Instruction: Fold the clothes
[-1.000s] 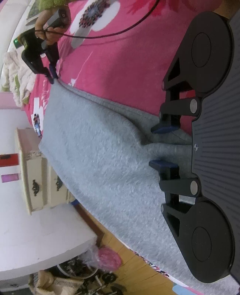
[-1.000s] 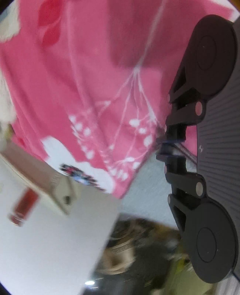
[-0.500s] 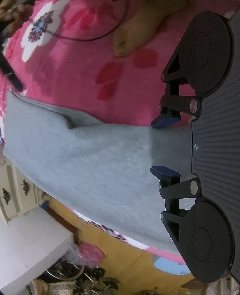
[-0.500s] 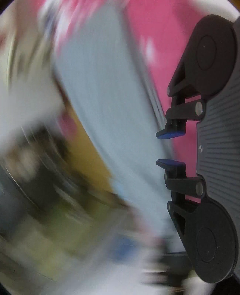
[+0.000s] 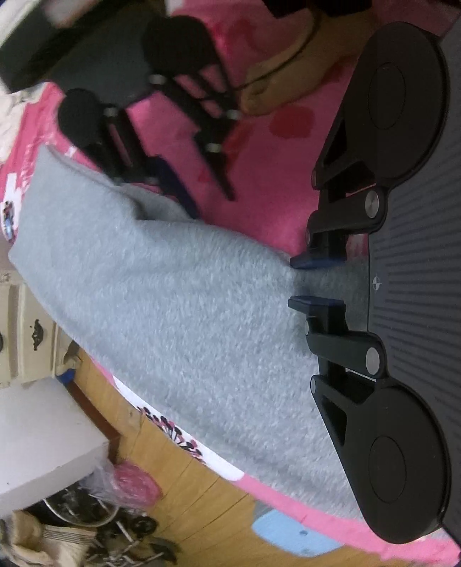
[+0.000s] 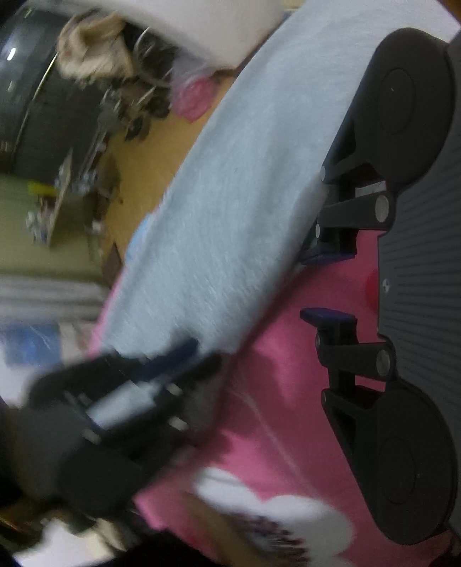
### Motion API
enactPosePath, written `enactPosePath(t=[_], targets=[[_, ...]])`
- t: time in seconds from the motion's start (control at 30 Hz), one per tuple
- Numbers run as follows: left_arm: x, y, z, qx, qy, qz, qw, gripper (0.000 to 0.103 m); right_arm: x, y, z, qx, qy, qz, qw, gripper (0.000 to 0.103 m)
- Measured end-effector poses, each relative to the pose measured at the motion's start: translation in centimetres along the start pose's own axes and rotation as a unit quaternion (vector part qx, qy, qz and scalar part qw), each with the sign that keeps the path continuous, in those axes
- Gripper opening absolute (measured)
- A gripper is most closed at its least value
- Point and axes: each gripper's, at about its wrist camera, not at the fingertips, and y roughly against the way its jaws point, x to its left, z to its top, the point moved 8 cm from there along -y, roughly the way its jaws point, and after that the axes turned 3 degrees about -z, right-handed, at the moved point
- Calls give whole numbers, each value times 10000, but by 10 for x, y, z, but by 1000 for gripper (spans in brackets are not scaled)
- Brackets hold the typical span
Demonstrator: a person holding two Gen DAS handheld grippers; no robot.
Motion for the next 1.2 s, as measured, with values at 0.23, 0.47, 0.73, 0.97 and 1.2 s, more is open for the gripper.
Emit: enactPosePath(t=[0.23, 0.47, 0.73, 0.97, 1.2], targets=[[22, 11, 0, -429, 818, -459, 9947, 4, 8, -16, 2, 165, 223, 118, 9995, 29], [38, 16, 1, -594, 1420, -900, 9840, 3, 10, -18, 25, -273, 387, 247, 9986, 29], [42, 24, 1, -676, 1394, -1018, 9827, 3, 40, -40, 36, -75, 885, 929, 9917, 30], [45, 20, -2, -666, 1512, -1084, 9803, 3, 75, -38, 42, -139, 1187, 1566, 9804, 30], [40, 7, -8, -519, 1440, -1109, 9820, 3, 79, -33, 39, 224, 628, 2171, 9739, 33]])
